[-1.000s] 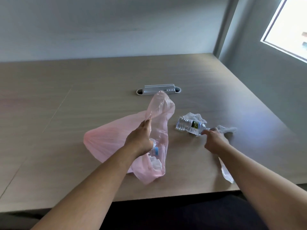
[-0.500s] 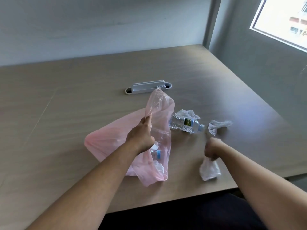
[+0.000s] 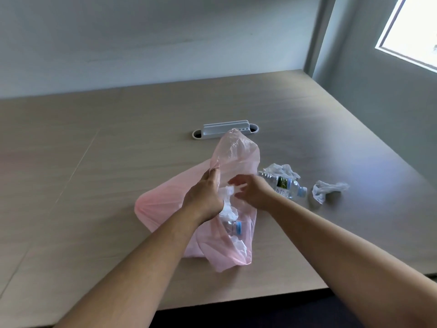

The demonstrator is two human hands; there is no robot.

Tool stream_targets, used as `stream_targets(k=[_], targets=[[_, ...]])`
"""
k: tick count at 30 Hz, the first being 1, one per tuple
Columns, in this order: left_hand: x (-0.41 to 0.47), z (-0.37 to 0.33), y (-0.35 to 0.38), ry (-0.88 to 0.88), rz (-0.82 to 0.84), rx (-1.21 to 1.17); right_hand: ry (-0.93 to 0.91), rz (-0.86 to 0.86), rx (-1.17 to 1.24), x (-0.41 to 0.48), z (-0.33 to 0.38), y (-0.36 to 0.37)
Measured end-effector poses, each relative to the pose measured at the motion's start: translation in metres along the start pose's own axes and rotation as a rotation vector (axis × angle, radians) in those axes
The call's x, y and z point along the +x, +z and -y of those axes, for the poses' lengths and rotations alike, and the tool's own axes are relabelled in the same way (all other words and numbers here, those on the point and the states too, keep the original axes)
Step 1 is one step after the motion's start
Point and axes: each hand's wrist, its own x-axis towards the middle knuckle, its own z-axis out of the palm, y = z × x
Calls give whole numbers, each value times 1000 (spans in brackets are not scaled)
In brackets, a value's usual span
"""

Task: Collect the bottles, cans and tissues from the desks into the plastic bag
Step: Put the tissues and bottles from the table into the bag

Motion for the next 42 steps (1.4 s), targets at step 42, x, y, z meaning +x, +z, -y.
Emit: stream_targets(k=[42], targets=[[21, 12, 9, -4, -46, -19, -39, -370, -199, 36, -35, -6]])
